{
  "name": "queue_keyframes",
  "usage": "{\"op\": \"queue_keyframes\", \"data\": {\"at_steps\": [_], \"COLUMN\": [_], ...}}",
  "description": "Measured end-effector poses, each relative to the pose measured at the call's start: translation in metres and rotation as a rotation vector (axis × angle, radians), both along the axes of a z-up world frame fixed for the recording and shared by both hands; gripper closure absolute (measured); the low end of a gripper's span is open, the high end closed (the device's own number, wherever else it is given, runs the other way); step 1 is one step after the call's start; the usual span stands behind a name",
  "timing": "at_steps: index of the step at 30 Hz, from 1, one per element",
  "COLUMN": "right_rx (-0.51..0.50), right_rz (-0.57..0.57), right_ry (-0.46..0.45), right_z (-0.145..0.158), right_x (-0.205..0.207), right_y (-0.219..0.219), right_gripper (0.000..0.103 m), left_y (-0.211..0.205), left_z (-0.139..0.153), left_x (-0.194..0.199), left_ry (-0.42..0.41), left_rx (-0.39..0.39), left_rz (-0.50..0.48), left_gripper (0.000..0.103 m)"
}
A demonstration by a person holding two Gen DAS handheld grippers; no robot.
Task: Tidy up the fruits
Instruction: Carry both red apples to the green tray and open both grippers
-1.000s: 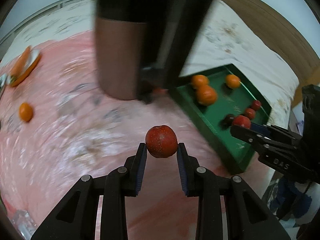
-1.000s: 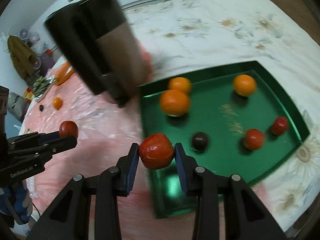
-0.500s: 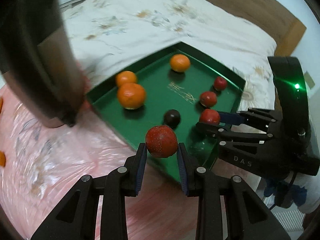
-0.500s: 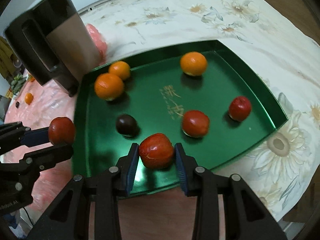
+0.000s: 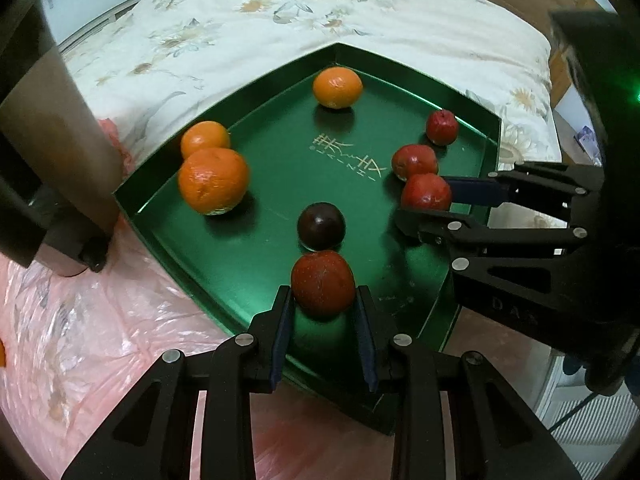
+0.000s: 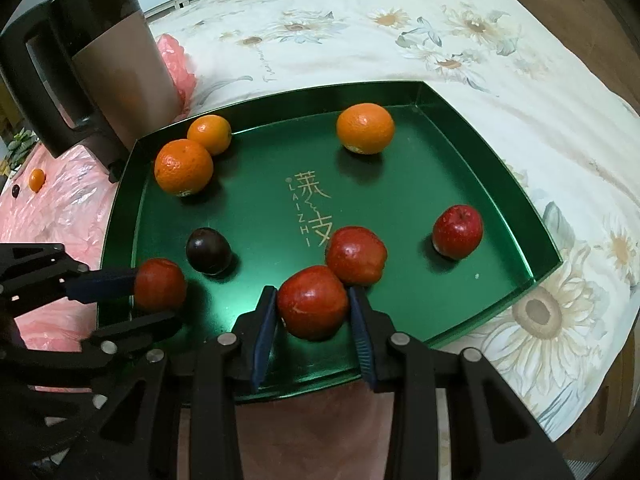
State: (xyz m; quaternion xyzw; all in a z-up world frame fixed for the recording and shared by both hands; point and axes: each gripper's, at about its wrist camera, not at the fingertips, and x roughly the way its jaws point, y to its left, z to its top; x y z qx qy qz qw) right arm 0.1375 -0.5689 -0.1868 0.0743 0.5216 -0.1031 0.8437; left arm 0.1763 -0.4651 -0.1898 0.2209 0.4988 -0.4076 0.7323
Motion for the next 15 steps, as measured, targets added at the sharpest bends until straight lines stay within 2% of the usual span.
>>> {"op": "queue_keyframes", "data": {"at_steps": [10, 12, 13, 14, 15], "right_rx": [-0.004, -0.01, -0.015, -0.011, -0.002], "right_rz": [-0.004, -0.006, -0.011, -0.017, -0.025], "right_ry": [-0.001, 0.001, 0.003, 0.001, -0.006], "right_z": [-0.001, -0.001, -0.001, -0.001, 0.001], "right_x": [0.001, 0.001, 0.0, 0.0, -0.002], "right_y": [0.001, 0.001, 0.001, -0.001, -0.002], "right_gripper": [0.039, 0.03, 0.025, 0.015, 0.011], "left_y": [0.003, 0.004, 0.006, 0.007, 0.009], "left_z": [-0.001, -0.001, 0.001, 0.002, 0.004], "left_x": [0.0, 0.003, 0.004, 0.004, 0.004], "left_ry": [-0.004, 0.015, 0.02, 0.019, 0.018], "left_rx": [-0.02, -0.034, -0.043, -0.051, -0.059], "left_rz": [-0.007, 0.005, 0.011, 0.013, 0.014], "left_gripper": [0.075, 0.075, 0.073, 0.071, 0.067]}}
